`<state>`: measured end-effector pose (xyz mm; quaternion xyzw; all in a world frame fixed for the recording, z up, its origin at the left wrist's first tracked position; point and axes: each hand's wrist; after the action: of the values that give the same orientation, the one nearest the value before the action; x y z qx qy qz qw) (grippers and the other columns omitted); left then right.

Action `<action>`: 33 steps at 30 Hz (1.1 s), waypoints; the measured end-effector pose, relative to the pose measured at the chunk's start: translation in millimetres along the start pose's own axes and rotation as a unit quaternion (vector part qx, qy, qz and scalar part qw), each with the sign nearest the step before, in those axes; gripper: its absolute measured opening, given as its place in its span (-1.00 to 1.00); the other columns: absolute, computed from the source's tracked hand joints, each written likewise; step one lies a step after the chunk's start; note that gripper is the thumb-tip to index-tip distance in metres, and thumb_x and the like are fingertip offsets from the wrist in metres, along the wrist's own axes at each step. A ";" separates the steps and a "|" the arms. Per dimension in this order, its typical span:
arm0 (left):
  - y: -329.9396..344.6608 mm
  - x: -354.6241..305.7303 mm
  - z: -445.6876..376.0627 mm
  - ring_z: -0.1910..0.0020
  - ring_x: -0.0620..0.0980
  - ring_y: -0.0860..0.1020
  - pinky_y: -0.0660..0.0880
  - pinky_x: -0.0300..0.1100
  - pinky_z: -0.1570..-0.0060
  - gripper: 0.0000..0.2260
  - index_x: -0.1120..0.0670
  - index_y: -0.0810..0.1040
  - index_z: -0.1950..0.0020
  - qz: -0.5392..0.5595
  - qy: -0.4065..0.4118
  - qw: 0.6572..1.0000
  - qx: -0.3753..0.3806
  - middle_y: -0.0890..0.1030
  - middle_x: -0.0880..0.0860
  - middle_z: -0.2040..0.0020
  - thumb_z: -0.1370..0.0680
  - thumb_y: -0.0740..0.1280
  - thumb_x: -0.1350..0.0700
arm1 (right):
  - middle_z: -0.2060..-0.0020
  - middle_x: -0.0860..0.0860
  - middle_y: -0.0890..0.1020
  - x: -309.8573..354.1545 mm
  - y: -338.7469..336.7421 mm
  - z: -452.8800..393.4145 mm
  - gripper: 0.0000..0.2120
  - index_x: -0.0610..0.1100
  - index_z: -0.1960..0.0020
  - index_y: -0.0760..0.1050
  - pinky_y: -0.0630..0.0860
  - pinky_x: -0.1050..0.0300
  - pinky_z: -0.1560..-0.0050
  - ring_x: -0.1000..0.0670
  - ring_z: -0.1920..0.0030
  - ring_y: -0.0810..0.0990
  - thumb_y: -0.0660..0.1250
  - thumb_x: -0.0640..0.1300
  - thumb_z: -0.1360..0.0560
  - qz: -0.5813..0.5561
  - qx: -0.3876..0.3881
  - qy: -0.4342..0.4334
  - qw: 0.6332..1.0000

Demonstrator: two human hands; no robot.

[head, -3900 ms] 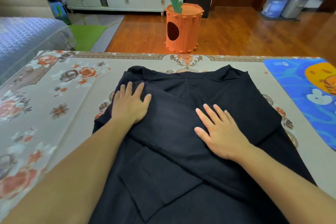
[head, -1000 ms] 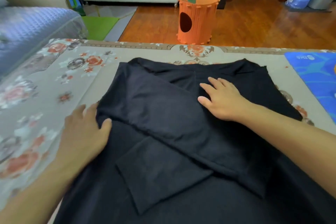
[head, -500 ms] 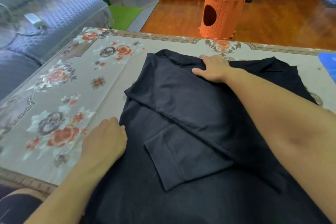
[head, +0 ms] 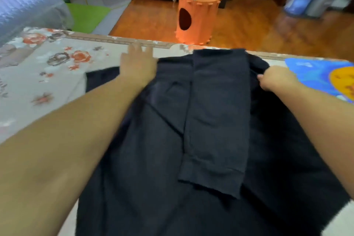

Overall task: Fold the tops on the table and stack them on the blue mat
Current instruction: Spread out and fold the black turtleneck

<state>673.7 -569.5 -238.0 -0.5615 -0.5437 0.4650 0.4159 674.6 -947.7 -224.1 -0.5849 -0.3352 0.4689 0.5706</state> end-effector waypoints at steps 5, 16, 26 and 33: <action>10.4 -61.3 98.8 -0.47 0.28 0.29 0.28 0.18 -0.44 -0.50 -0.03 0.34 -0.55 0.084 0.129 0.986 0.059 0.33 0.21 -0.52 -0.65 0.10 -0.21 | -0.32 -0.32 0.43 -109.0 43.0 39.0 -0.46 -0.31 -0.33 0.41 0.37 -0.23 -0.30 -0.36 -0.34 0.41 0.31 -0.04 -0.44 0.004 -0.019 0.130 0.991; -12.8 41.8 259.1 -0.64 0.09 -0.16 -0.14 0.08 -0.60 -0.35 -0.32 -0.09 -0.62 0.019 0.062 0.982 0.179 -0.12 -0.06 -0.67 -0.52 -0.31 -0.41 | -0.63 -0.01 0.00 -31.5 83.2 238.1 -0.25 0.08 -0.63 0.00 0.02 -0.20 -0.57 -0.17 -0.61 -0.04 -0.39 0.39 -0.56 -0.042 -0.057 -0.373 0.925; -24.6 42.5 256.8 -0.31 0.32 0.37 0.36 0.24 -0.23 -0.69 0.05 0.50 -0.35 0.038 -0.044 0.998 0.018 0.42 0.19 -0.35 -0.61 0.29 0.06 | -0.62 0.09 0.03 -39.4 86.2 248.3 -0.28 0.13 -0.62 0.04 -0.14 0.03 -0.58 0.00 -0.62 -0.08 -0.33 0.39 -0.56 -0.052 -0.023 -0.338 0.939; -49.0 19.5 294.1 -0.39 -0.05 0.36 0.34 -0.05 -0.39 -0.47 -0.14 0.45 -0.44 0.032 0.405 0.900 0.159 0.42 -0.10 -0.38 -0.58 0.13 -0.38 | -0.61 0.12 0.03 -46.1 60.2 296.8 -0.25 0.11 -0.61 0.13 -0.02 0.05 -0.59 0.03 -0.61 -0.11 -0.09 0.45 -0.53 -0.120 0.014 -0.392 0.912</action>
<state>375.7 -558.3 -256.8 -0.6446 -0.2295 0.2909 0.6687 374.1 -893.1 -248.5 -0.3017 -0.5931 0.5929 0.4535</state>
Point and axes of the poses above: each hand's wrist, its own z-axis away from the middle knuckle, its own y-axis out of the palm, x = y × z
